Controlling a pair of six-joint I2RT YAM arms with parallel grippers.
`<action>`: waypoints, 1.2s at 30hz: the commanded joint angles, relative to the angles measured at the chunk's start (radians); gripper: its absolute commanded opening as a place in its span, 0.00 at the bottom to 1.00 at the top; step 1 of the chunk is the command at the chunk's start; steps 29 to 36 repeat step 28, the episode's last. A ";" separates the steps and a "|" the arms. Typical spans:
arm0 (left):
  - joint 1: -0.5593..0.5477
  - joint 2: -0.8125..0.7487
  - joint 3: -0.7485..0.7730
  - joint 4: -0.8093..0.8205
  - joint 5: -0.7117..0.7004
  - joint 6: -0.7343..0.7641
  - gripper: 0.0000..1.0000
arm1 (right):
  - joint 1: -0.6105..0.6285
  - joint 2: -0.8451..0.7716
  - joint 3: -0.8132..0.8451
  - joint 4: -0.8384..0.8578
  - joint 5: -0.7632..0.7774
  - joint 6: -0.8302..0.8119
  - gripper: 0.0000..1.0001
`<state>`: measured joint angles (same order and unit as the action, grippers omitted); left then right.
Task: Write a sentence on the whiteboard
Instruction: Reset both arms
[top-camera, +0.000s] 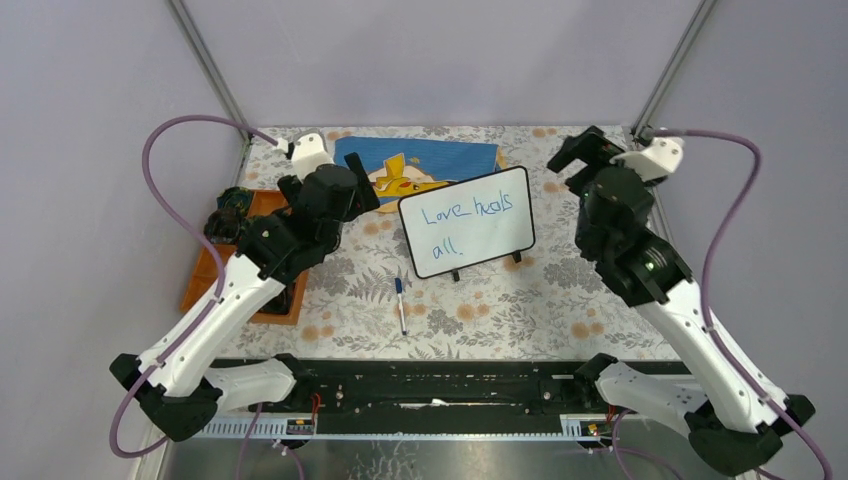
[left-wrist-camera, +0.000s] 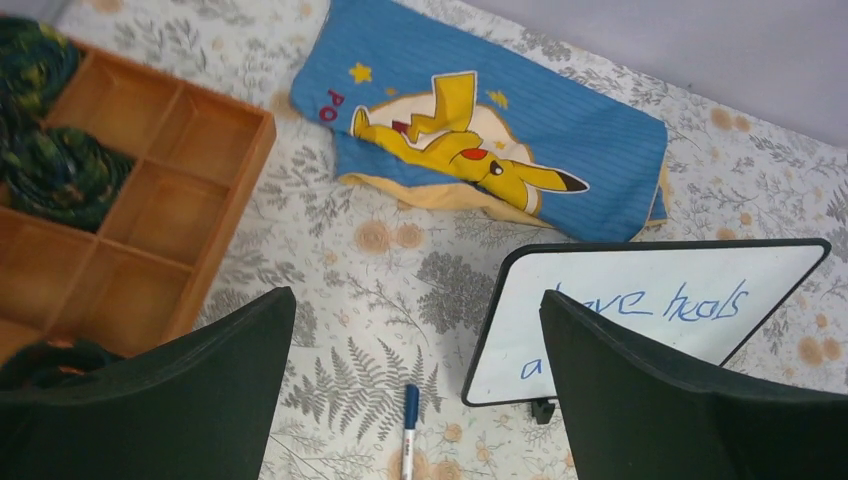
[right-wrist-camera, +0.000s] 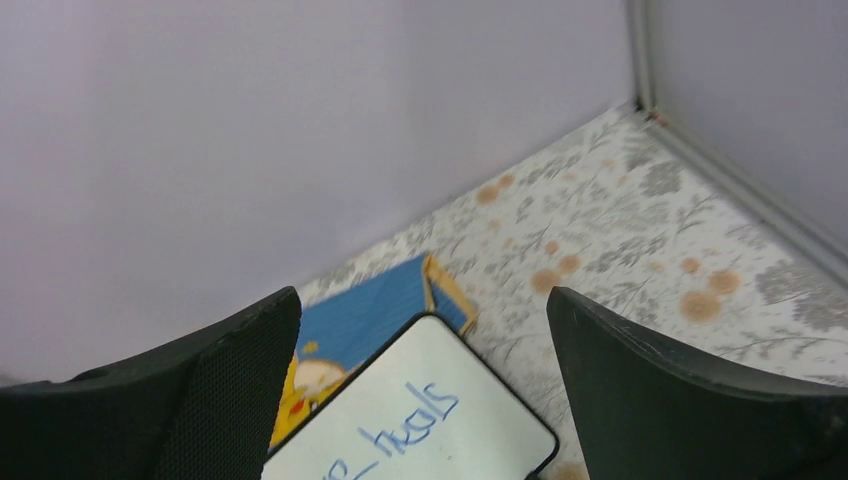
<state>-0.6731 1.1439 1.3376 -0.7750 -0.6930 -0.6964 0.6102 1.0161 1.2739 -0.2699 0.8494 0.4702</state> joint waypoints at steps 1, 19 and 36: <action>-0.001 -0.012 0.075 0.052 0.022 0.232 0.99 | 0.035 -0.085 -0.042 0.204 0.245 -0.212 1.00; -0.001 -0.187 0.153 0.275 0.178 0.368 0.99 | 0.233 -0.260 -0.194 0.547 0.017 -0.657 1.00; -0.002 -0.211 0.151 0.247 0.113 0.347 0.99 | 0.232 -0.267 -0.155 0.372 -0.024 -0.549 1.00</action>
